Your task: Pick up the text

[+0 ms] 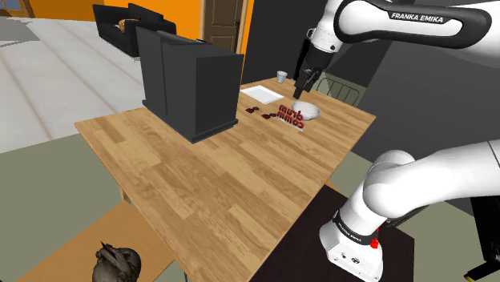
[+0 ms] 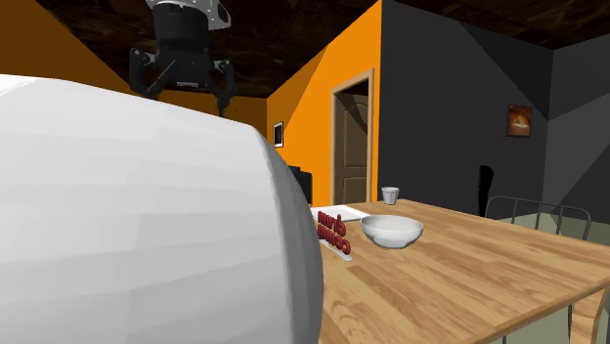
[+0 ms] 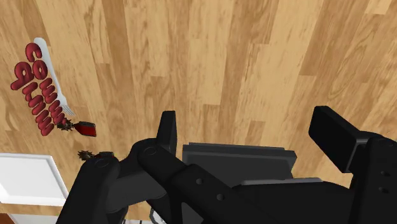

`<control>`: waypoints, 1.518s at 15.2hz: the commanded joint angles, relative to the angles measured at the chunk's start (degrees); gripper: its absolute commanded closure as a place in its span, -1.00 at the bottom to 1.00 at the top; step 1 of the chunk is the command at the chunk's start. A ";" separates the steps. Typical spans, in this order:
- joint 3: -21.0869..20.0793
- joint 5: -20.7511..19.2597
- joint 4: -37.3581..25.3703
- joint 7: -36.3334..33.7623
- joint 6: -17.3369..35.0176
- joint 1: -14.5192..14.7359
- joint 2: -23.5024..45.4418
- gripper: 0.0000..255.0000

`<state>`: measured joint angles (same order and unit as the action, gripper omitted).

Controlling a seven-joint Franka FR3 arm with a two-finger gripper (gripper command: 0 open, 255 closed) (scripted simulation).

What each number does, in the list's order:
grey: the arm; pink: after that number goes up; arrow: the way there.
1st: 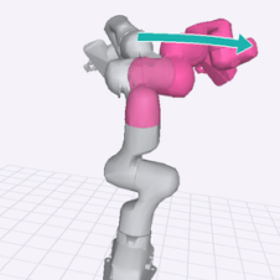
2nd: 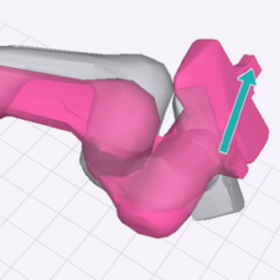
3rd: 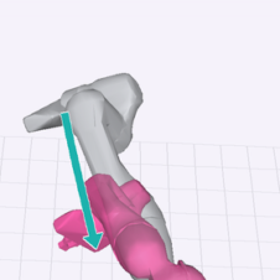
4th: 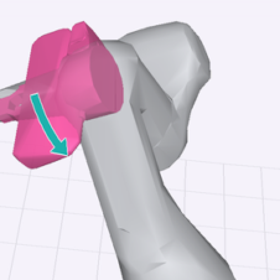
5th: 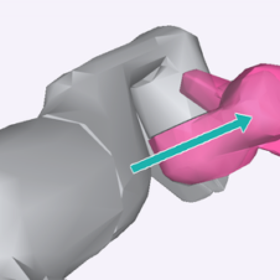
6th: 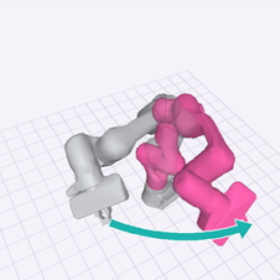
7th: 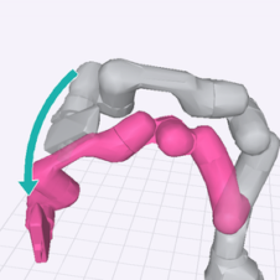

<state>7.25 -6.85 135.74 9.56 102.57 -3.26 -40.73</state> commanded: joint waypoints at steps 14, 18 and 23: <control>17.22 -0.20 -9.25 17.21 12.87 -2.93 23.82 -1.00; 21.25 3.21 -14.27 22.87 15.01 -3.38 32.18 -1.00; 24.80 9.81 -22.12 30.68 16.19 -5.31 43.79 -1.00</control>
<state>31.40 1.57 115.44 38.52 118.89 -8.03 0.79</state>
